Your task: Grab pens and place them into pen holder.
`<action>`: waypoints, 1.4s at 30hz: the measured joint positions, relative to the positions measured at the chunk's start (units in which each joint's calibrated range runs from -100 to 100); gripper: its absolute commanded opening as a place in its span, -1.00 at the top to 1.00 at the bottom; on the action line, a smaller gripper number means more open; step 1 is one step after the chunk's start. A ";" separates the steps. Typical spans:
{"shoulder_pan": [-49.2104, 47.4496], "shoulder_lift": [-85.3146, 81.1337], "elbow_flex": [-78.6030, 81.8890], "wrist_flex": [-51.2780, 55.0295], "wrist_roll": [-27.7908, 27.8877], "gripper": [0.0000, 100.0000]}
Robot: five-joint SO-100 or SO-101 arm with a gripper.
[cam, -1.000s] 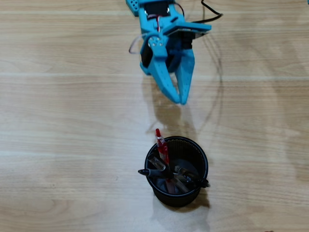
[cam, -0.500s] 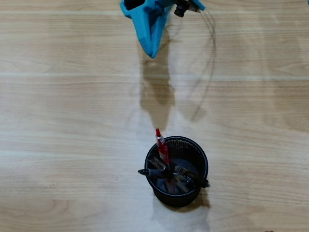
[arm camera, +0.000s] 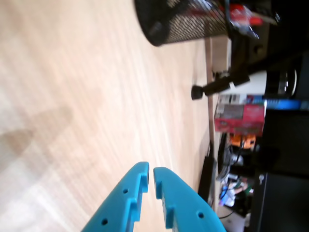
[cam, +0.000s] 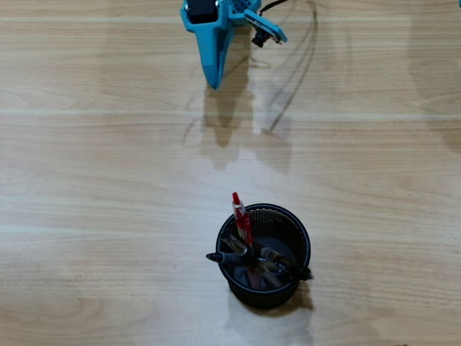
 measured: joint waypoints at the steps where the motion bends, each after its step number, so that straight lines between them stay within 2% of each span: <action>1: 0.29 -1.70 0.89 1.47 0.88 0.94; 9: 1.72 -11.30 7.81 8.63 2.44 0.94; 20: 3.33 -18.27 8.52 24.34 4.99 0.95; 28: 2.76 -18.27 8.52 27.97 7.07 0.95; 42: 3.05 -18.27 8.52 28.14 7.18 0.95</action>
